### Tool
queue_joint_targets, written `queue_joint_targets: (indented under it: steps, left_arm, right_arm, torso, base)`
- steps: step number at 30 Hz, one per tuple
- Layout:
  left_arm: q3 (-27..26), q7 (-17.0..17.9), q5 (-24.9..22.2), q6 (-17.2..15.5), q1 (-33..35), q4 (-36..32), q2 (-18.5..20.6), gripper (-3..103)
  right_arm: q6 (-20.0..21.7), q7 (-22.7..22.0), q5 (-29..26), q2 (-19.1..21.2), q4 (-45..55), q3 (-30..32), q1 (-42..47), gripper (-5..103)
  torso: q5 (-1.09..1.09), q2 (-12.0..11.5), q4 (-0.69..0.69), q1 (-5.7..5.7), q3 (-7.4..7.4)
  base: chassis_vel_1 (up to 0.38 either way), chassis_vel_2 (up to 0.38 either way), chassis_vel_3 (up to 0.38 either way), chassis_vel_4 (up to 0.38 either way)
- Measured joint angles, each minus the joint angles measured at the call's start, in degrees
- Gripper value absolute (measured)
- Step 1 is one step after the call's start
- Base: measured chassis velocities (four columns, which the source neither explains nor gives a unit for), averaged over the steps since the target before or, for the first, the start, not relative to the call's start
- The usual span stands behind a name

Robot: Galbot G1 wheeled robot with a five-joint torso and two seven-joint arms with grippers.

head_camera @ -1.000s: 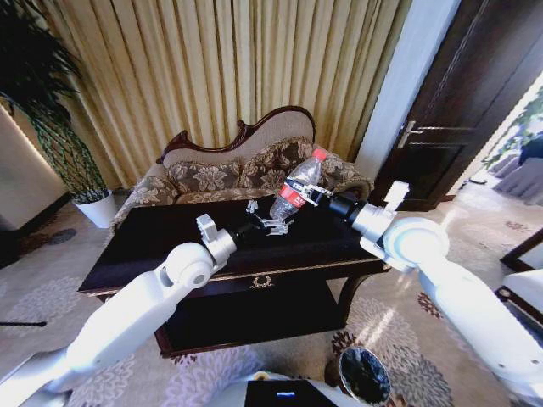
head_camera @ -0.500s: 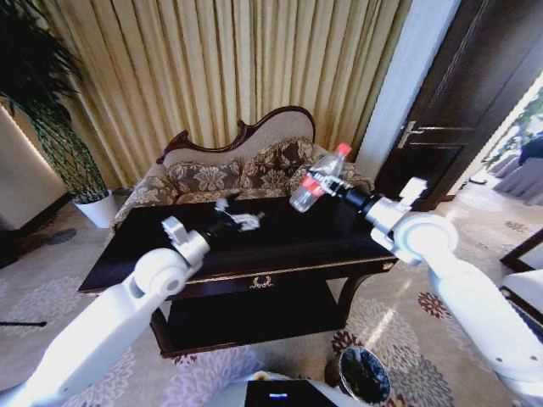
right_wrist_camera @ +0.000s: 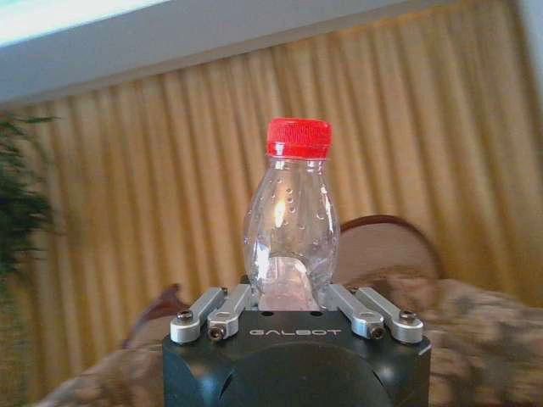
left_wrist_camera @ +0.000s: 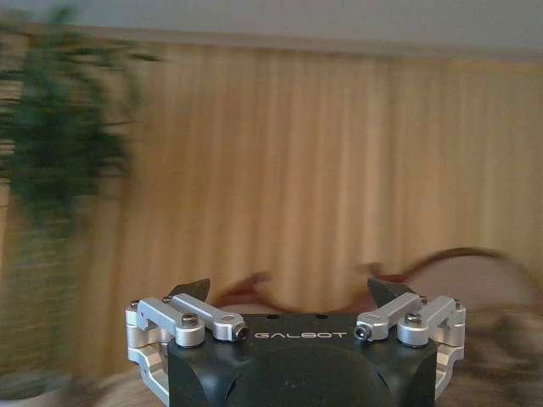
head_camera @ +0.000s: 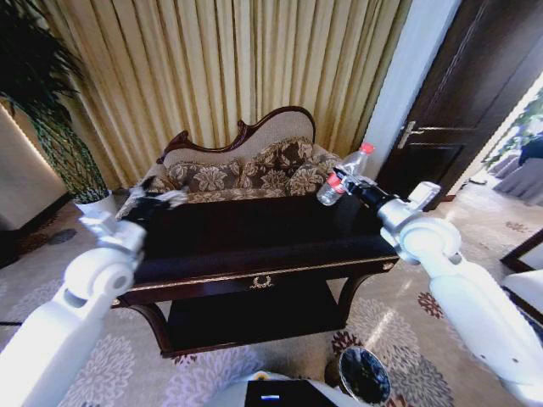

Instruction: Move to the front of the table and place the trash on the table into the trash bin.

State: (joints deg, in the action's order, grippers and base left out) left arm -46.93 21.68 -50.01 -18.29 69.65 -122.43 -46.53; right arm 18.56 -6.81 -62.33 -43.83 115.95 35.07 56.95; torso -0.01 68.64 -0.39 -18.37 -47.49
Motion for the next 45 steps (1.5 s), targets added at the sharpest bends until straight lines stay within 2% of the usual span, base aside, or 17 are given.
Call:
queue_joint_targets:
  steps: [2, 3, 6, 12, 16, 27, 35, 45]
  left_arm:
    - [-1.9, -0.2, 0.2, -0.3, 1.0, 0.8, -0.2, 100]
    - [-5.6, -1.6, 1.1, -0.3, 3.2, 2.2, -0.3, 100]
    - [-10.5, -4.2, 1.5, -0.2, 6.6, 2.8, -0.3, 100]
    - [-13.6, -6.2, 1.5, 0.0, 9.2, 2.0, -0.9, 100]
    - [-14.4, -8.0, 1.6, 0.3, 10.6, 0.8, -1.5, 100]
    - [-14.1, -8.8, 1.9, 0.7, 11.9, -0.7, -1.9, 100]
    - [-15.6, -9.3, 1.9, 1.2, 13.8, -1.7, -2.3, 100]
    - [-15.8, -9.6, 2.2, 1.7, 14.9, -2.6, -3.0, 100]
  right_arm:
    - [0.0, 0.0, 0.8, -0.4, -0.1, 1.2, 1.0, 25]
    - [-0.1, 0.0, 2.2, -0.9, -0.4, 2.8, 2.8, 25]
    - [-0.2, 0.0, 4.0, -1.2, -0.5, 4.8, 5.7, 25]
    - [-0.1, 0.0, 5.0, -1.1, 1.3, 6.2, 8.5, 25]
    - [0.0, 0.0, 6.0, -1.3, 3.5, 6.8, 10.6, 25]
    - [-0.1, 0.0, 7.8, -2.8, 5.5, 9.7, 14.5, 25]
    - [-1.2, 0.0, 8.6, -3.2, 5.5, 11.8, 16.7, 25]
    - [-1.6, 0.0, 10.5, -4.5, 5.4, 11.1, 17.3, 25]
  torso:
    - [0.01, 0.0, 0.00, 0.00, 0.00]
    - [-0.01, 0.0, 0.01, 0.00, 0.00]
    - [0.01, 0.0, 0.03, 0.00, 0.00]
    - [0.01, 0.0, 0.00, 0.00, 0.00]
    - [0.00, 0.0, 0.01, 0.00, 0.00]
    - [0.01, 0.0, 0.01, -0.01, -0.01]
    - [0.02, 0.0, 0.00, 0.01, 0.00]
    - [0.01, 0.0, 0.01, 0.03, 0.01]
  base:
    - [0.000, 0.000, 0.000, 0.000]
    - [0.000, 0.000, 0.000, 0.000]
    - [0.000, 0.000, 0.000, 0.000]
    - [0.000, 0.000, 0.000, 0.000]
    - [0.000, 0.000, 0.000, 0.000]
    - [0.028, -0.025, -0.024, 0.039]
    - [0.161, -0.179, -0.177, 0.175]
    - [0.219, -0.216, -0.214, 0.209]
